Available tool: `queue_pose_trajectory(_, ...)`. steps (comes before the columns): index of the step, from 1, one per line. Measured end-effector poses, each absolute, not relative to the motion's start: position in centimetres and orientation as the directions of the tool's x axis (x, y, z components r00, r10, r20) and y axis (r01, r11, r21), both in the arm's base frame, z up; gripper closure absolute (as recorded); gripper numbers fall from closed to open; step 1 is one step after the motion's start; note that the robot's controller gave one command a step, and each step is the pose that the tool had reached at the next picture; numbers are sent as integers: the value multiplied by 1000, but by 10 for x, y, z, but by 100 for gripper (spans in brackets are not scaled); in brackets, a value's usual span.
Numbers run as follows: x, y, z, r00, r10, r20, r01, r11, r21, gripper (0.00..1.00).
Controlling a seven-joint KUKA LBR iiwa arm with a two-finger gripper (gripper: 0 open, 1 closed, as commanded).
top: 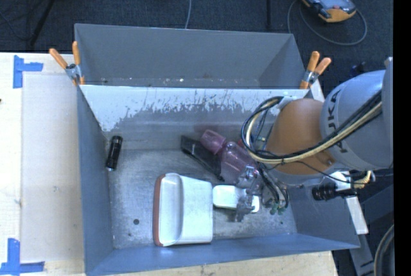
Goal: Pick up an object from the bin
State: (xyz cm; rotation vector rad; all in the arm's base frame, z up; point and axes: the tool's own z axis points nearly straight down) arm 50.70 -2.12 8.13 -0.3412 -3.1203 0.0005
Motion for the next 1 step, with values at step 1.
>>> queue_pose_trajectory(1,505,-21,103,-976,216,11,216,976,-2,100)
